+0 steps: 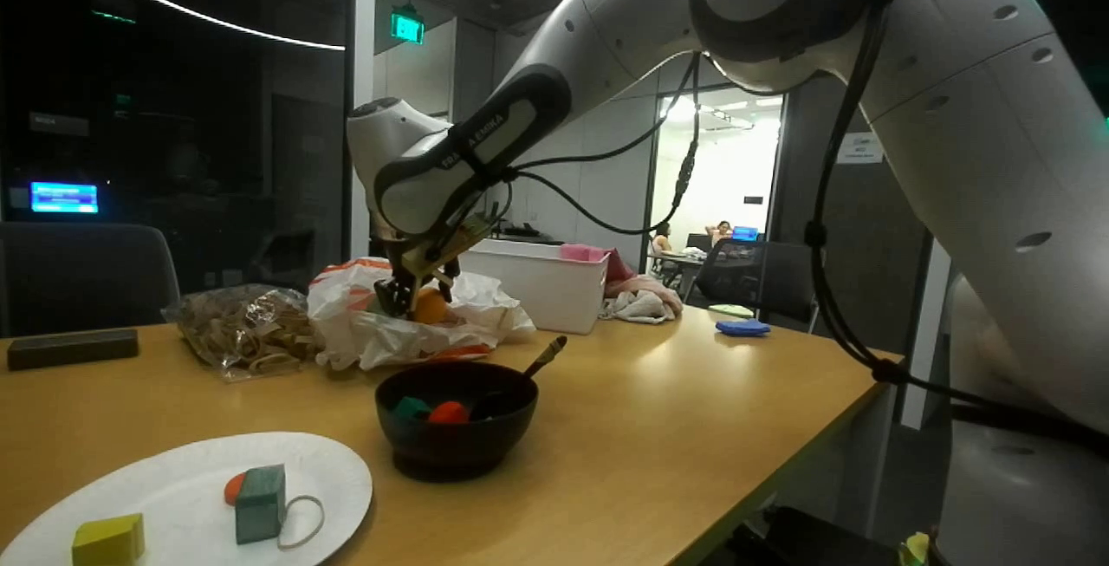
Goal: Pick the orange and green toy fruits and put them inside the plastic bag
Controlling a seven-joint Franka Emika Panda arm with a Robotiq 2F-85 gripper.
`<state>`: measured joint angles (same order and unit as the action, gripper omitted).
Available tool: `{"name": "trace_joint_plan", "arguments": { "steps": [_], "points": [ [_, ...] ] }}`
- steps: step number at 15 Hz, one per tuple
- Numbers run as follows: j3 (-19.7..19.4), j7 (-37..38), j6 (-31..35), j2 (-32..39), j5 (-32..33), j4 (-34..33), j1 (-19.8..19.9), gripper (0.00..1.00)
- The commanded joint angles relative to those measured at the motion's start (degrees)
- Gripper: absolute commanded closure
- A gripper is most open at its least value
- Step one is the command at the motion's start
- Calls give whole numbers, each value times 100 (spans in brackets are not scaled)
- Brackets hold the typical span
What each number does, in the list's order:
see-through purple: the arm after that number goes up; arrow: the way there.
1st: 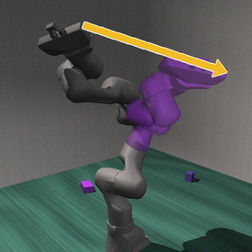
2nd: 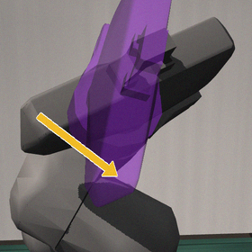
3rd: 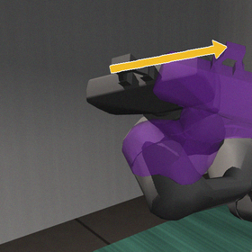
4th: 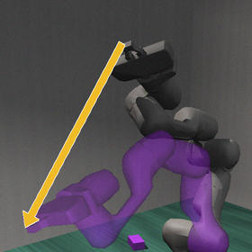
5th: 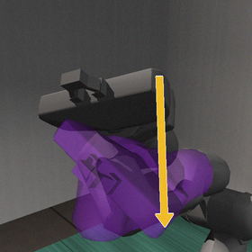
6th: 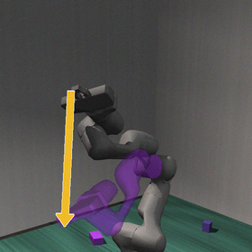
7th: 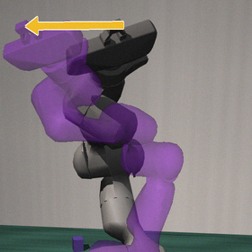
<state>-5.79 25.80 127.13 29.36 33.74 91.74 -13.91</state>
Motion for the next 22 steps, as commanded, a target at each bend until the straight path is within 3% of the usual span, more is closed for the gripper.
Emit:
{"name": "trace_joint_plan", "arguments": {
  "steps": [1, 4, 5, 6, 8, 14, 18, 22],
  "points": [
    [-112, 148, -92, 351, 310, -483, -62, 43],
    [-34, 87, 27, 415, 90, -572, 34, 43],
    [-54, 118, 85, 426, 126, -583, 21, 19],
    [-34, 62, 129, 424, 102, -578, 37, 5],
    [0, 72, 191, 397, 32, -547, 44, 0],
    [21, -14, 674, 225, -98, -383, 1, 0],
    [-105, -96, 1416, 23, 469, -214, -144, 0],
    [222, -271, 1665, -447, 84, 259, -58, 0]
  ]
}}
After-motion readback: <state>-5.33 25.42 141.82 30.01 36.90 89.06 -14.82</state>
